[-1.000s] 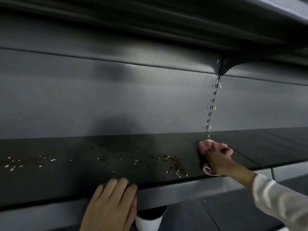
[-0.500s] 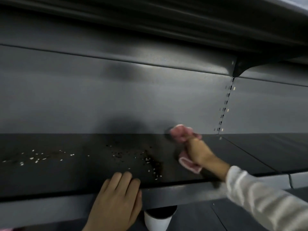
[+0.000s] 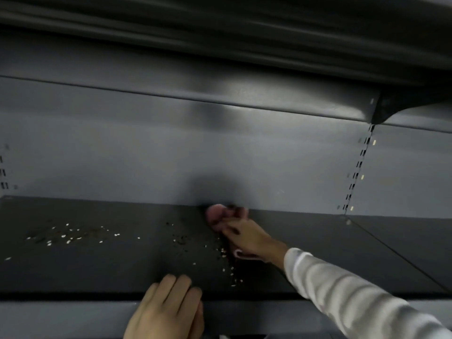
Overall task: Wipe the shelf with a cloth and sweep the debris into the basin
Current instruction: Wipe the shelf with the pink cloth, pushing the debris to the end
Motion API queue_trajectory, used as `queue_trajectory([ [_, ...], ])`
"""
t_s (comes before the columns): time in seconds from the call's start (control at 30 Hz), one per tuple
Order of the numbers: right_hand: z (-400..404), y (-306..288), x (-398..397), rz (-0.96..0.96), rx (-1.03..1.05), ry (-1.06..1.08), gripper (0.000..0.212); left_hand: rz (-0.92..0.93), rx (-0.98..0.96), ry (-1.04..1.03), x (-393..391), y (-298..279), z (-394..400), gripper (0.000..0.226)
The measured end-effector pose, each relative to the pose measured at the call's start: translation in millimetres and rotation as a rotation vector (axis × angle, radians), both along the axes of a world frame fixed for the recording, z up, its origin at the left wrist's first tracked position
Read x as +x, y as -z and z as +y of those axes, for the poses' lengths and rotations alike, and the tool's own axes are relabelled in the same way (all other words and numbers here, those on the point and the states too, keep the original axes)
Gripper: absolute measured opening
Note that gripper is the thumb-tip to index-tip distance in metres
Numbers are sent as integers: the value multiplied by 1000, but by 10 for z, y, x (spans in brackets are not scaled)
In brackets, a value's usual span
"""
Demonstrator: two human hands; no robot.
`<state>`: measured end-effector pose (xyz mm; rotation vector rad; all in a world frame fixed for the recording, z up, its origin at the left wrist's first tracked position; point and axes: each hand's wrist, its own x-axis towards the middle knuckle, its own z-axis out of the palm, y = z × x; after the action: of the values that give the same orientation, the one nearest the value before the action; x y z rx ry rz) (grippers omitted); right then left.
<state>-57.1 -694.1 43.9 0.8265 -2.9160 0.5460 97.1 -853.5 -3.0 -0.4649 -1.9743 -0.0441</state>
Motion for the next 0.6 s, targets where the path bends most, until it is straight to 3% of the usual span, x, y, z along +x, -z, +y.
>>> queue_trajectory([
  [0.1, -111, -50, 126, -8, -116, -80, 26, -19, 22, 18, 1, -13, -21, 63],
  [0.2, 319, -207, 16, 75, -278, -99, 28, -18, 32, -13, 20, -38, -104, 53],
  [0.27, 817, -233, -161, 66, -328, 82, 30, -4, 40, -36, 30, -42, -139, 48],
  [0.37, 1350, -31, -432, -160, -350, 349, 35, 14, 60, -56, 35, -36, -108, 58],
  [0.4, 1339, 24, -465, -166, -255, 365, 36, 23, 67, -53, 31, -37, -96, 51],
  [0.47, 1055, 75, -526, -100, -140, 316, 46, 46, 70, -49, 20, -24, -85, 30],
  [0.53, 570, 76, -532, -37, -80, 115, 58, 37, 63, -56, 28, -10, -105, 19],
  [0.6, 58, 61, -446, 11, -20, -60, 45, 25, 32, -88, 27, 11, -123, 28],
])
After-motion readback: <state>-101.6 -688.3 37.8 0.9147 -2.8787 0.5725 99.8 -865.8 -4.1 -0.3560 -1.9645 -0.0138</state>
